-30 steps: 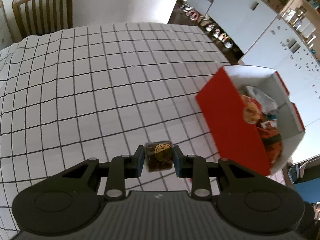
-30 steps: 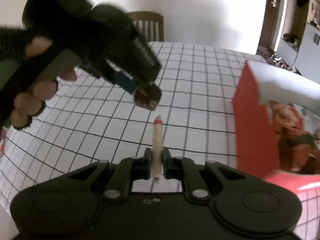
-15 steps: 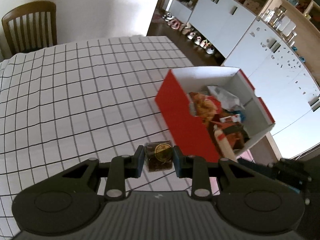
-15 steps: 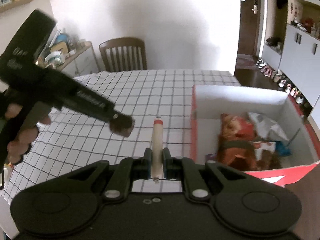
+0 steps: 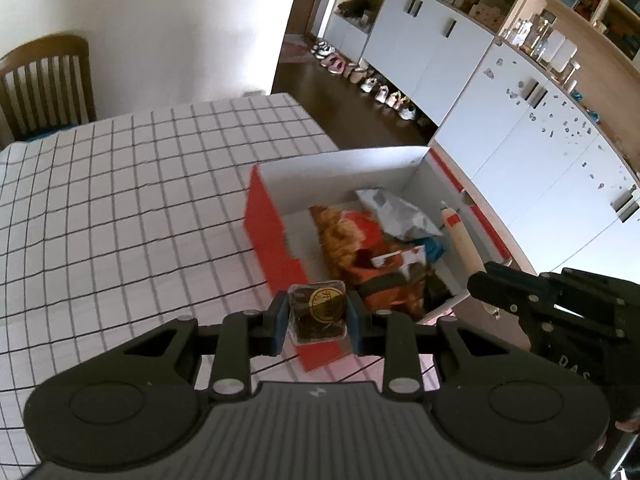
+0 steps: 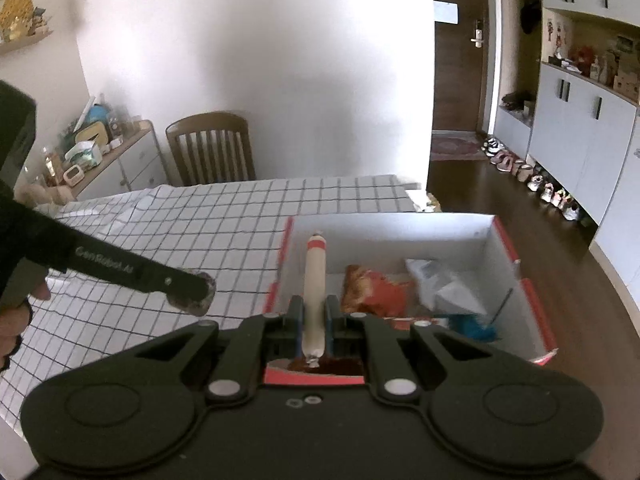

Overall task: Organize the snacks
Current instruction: 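Carry the brown cake and white stick snack over the red box with both tools, then open the left tool to drop the brown cake while the right tool releases the stick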

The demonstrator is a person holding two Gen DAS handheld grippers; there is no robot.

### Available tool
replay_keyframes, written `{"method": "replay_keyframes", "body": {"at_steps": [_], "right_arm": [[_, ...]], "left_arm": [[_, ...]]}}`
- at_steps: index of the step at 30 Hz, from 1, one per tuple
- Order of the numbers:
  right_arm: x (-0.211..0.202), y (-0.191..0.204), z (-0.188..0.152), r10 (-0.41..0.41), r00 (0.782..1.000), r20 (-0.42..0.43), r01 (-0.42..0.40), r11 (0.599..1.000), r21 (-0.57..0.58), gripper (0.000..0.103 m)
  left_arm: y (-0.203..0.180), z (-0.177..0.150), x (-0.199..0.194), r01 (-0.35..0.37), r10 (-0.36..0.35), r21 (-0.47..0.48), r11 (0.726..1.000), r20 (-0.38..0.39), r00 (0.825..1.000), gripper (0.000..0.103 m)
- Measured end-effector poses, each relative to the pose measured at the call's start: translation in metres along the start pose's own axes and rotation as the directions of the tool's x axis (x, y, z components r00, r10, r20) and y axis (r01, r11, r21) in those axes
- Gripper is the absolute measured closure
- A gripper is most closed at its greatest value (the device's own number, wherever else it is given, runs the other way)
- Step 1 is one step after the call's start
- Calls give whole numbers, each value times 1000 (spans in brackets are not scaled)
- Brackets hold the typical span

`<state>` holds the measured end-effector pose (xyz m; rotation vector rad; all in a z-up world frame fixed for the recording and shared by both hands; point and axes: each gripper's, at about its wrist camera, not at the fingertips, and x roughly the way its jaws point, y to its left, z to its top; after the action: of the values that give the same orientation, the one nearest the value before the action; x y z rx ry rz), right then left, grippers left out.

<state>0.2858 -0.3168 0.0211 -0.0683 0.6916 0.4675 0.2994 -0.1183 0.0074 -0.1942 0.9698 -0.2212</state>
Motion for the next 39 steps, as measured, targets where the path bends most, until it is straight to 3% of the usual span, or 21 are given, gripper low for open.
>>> {"method": "replay_keyframes", "body": {"at_steps": [17,28,33,39], "right_arm": [[14,-108,-8,-81,996,-31,82,996,26,93],[63,-127,-19,-118,985,-129,122,992,22,93],[75,-138,-23,-94,979,-179,106,992,61,93],[81,-142,-27,-71,974,-215,85,995,57,93]], "left_arm": [[-76,33,71,-55,55,-5,998,-8,998,74],[-76,50,127,-161,159,-23,987,-68,985,74],[-71,44,145,-162,158,-22,987,-126,979,74],[-69,39,153,-161,155,-34,986,-143,977,73]]}}
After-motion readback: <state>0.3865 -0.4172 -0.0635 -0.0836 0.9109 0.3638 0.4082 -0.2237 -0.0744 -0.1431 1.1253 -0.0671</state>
